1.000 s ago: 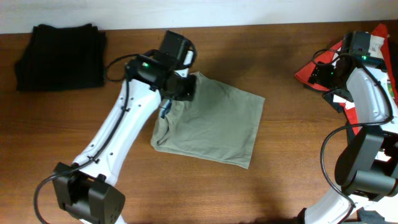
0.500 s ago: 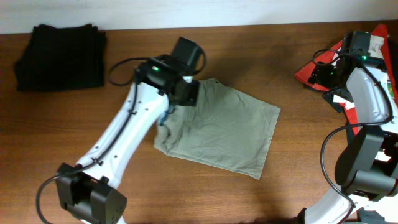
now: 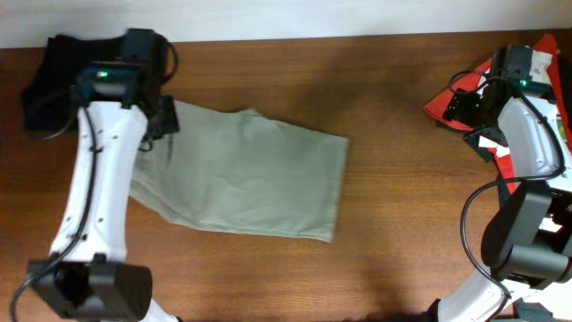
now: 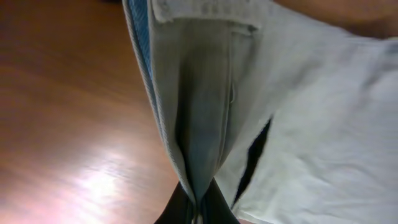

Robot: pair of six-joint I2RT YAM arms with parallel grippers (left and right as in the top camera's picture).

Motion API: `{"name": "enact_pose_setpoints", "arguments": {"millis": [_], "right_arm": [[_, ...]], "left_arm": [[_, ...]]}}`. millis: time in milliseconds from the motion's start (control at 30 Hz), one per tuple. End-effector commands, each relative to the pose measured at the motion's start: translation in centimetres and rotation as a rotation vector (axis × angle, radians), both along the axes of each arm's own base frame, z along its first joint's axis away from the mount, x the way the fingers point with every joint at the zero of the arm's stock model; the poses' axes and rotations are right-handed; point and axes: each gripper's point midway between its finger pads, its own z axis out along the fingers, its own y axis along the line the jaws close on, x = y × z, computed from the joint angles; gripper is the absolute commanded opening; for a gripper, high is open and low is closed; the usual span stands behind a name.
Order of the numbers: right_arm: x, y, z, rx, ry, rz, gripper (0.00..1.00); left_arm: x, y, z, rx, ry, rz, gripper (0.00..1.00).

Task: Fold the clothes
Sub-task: 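Fold the pants' left end rightward over the pants with the left gripper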

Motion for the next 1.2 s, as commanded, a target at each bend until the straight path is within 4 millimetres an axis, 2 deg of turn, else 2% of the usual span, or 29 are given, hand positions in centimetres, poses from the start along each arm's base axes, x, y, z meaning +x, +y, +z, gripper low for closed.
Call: {"name": "enact_pose_setpoints", "arguments": {"millis": [0,100,200,367,500,567,600,733,900,1033,1167], "right_arm": [[0.3,-0.3,0.5,-0.007,-0.013,-0.015,0.99],[0.3,-0.3,0.5,-0.008,-0.013,-0.015,0.99],[0.3,-0.3,0.5,-0.007,-0.013,-0.015,0.99],[0.3,-0.3,0.5,-0.007,-0.013,-0.015,0.99],[0.3,-0.3,0.5,-0.007,-0.013,-0.015,0.99],[0.3,-0.3,0.5,-0.007,-0.013,-0.015,0.99],[0.3,-0.3,0.5,-0.007,-0.013,-0.015,0.99],[0.3,-0.3,0.5,-0.007,-0.013,-0.015,0.99],[0.3,-0.3,0.5,-0.007,-0.013,-0.015,0.99],[0.3,-0.3,0.5,-0.007,-0.013,-0.015,0.99],[0.3,-0.3,0.5,-0.007,-0.013,-0.015,0.99]], "left_arm": [[-0.9,2.2,6.3,0.053,-0.171,0.062,0.01],[-1.2,1.9,7.7,0.035,-0.208,0.056,0.01],[-1.1,0.4,7.0,-0.016,-0.187,0.021,0.01],[-0.6,-2.6,3.6,-0.09,-0.105,-0.049,0.01],[0.8,-4.6,0.0,-0.103,-0.052,-0.092,0.01],[1.4,-5.7,-1.1,-0.117,-0.043,-0.115,0.01],[2.0,-6.9,-1.9,-0.141,-0.036,-0.138,0.01],[2.6,-8.9,-3.3,-0.156,-0.014,-0.18,0.01],[2.4,-12.3,-5.6,-0.22,0.053,-0.245,0.01],[2.5,-13.8,-7.3,-0.216,0.089,-0.274,0.01],[2.4,-16.9,-9.6,-0.27,0.143,-0.334,0.0]]}}
